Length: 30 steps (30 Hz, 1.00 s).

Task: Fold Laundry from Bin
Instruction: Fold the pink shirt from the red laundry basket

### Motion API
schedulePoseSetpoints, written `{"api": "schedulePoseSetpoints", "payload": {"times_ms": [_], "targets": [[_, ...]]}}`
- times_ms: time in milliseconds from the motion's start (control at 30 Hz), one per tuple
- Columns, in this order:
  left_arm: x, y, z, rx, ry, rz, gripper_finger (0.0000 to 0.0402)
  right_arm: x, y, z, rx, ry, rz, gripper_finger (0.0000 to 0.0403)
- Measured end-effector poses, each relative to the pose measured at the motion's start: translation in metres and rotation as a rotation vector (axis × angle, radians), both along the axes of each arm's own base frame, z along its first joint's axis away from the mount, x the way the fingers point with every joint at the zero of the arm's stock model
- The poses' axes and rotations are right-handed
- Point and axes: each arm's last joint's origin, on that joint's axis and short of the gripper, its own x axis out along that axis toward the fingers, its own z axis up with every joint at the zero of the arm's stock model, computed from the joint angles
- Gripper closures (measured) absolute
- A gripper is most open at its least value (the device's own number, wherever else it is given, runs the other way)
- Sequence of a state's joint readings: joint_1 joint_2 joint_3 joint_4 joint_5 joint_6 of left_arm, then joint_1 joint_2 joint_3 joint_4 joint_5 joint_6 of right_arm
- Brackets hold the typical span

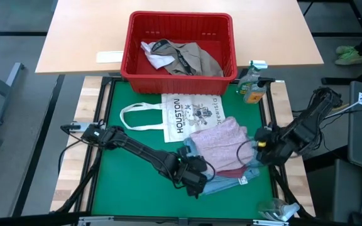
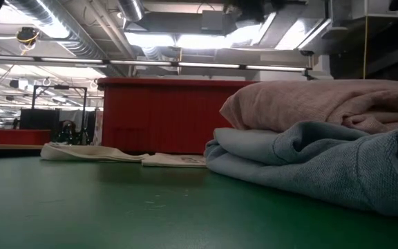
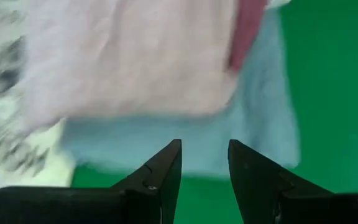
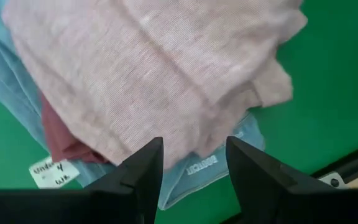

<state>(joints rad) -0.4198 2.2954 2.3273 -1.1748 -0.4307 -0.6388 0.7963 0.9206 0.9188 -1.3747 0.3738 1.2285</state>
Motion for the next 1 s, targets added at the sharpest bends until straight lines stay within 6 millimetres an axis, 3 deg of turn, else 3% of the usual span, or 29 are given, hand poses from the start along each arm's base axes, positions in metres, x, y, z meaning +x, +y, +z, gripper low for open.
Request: {"api": "schedulePoseSetpoints", "payload": {"times_ms": [233,400,567,800,1000], "targets": [[-0.019,0.017,0.002,0.068,0.136,0.127,0.0276,-0.017,-0.034,0.007,0.076,-0.111,-0.122,0.0228],[-0.015,0.024,-0.021,0.026,0.2,0.129,0.0276,-0.022,-0.045,-0.007,0.139,-0.129,-0.204,0.0228],[-0.021,0.031,-0.037,0.045,0.306,0.134,0.0276,-0.013,-0.045,-0.026,0.242,-0.146,-0.251,0.0228],[-0.044,0.037,-0.019,0.152,0.425,0.121,0.0276,-0.008,-0.056,-0.043,0.195,-0.108,-0.329,0.0228],[-0.038,0.033,-0.011,0.118,0.287,0.139,0.0276,0.004,-0.062,-0.054,0.298,-0.134,-0.325,0.0228]]}}
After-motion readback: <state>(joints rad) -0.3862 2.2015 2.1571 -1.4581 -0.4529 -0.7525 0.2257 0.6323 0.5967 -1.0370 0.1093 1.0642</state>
